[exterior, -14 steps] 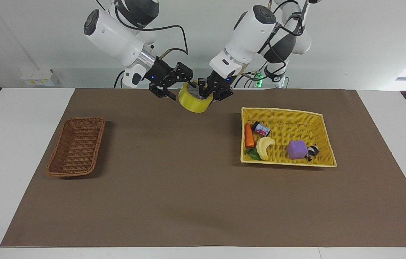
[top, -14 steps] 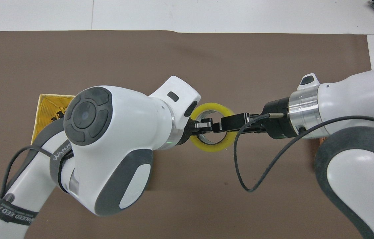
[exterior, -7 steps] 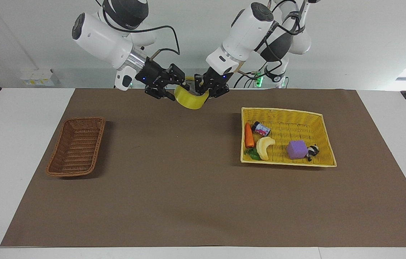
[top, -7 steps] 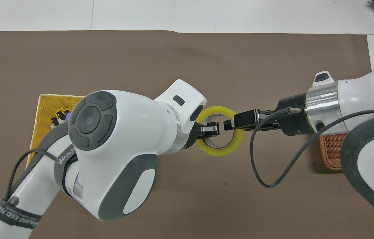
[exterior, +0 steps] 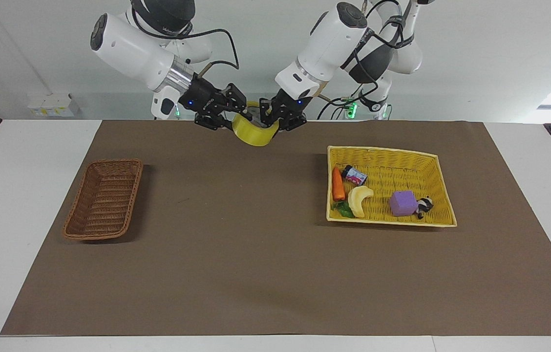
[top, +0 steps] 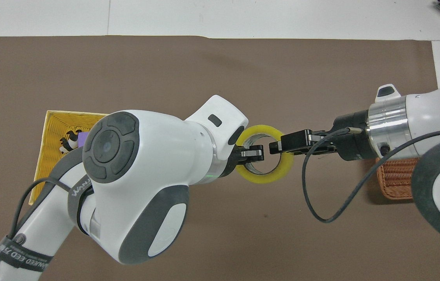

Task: Move tape to another basket
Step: 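Carry the tape to the wicker basket with the right gripper while the left gripper withdraws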

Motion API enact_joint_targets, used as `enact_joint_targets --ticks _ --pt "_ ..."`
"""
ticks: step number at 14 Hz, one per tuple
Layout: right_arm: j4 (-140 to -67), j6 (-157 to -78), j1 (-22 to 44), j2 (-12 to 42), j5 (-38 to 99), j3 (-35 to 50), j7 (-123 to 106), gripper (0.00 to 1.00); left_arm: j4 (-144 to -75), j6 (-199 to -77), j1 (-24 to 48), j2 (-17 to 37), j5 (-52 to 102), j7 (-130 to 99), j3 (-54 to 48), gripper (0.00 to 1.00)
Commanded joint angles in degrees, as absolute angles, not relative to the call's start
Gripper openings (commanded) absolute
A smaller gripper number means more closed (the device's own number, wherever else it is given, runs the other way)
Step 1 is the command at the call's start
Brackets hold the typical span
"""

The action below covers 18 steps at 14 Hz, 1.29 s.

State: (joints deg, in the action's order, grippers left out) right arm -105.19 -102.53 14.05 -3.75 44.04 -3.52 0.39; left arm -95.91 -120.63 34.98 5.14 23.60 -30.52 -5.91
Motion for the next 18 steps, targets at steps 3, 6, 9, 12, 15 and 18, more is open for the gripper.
enact_joint_targets --ticks 3,6,9,12,15,18 --pt "-104.2 -101.7 11.8 -3.6 44.1 -3.4 2.7 0.0 -95.5 -120.1 34.1 1.1 25.2 -29.9 -5.5 1.0" --pt "-103.7 -100.2 10.0 -3.7 43.9 -3.6 2.6 0.0 -95.5 -115.9 30.2 -1.2 24.8 -30.4 -5.4 1.0" --pt "-103.2 -94.6 4.3 -4.0 44.0 -3.8 1.0 0.0 -95.5 -109.8 25.1 -1.8 19.8 -28.7 -5.4 1.0" --pt "-103.2 -88.2 -4.7 -4.3 43.7 -3.9 -4.0 0.0 -95.5 -106.7 21.8 -2.1 10.0 -27.4 -5.4 1.0" --pt "-103.2 -86.0 -11.3 -4.7 40.2 -4.2 -5.7 0.0 -95.5 -103.6 15.1 -2.1 7.6 -21.4 -5.4 1.0" --pt "-103.0 -86.7 -14.6 -4.8 35.8 -4.2 -7.7 0.0 -95.5 -101.9 10.9 -2.1 5.8 -14.2 -5.0 1.0"
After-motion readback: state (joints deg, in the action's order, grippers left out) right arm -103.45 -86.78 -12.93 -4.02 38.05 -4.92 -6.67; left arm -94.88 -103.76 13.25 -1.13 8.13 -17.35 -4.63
